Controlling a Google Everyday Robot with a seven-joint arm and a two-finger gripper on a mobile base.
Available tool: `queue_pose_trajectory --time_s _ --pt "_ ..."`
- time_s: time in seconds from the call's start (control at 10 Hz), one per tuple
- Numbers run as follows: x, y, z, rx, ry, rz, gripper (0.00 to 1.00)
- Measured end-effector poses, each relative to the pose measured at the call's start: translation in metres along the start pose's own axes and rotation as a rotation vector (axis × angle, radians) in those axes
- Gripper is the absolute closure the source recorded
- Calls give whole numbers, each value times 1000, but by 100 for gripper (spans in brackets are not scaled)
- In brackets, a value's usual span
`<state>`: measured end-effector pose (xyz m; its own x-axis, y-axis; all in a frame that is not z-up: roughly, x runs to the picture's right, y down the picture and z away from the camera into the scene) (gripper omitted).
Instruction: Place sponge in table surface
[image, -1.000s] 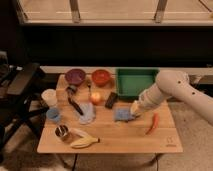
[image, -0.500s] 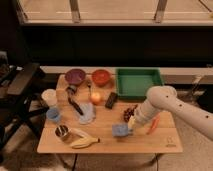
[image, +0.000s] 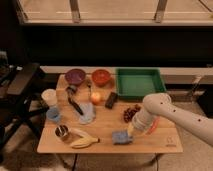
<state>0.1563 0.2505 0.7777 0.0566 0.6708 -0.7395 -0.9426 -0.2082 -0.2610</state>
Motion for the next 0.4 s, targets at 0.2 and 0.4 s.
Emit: queue_pose_trajectory --time_s 0.2,0.4 --pt "0 -1 0 -1 0 1 28" --pt "0 0 0 0 0 0 28"
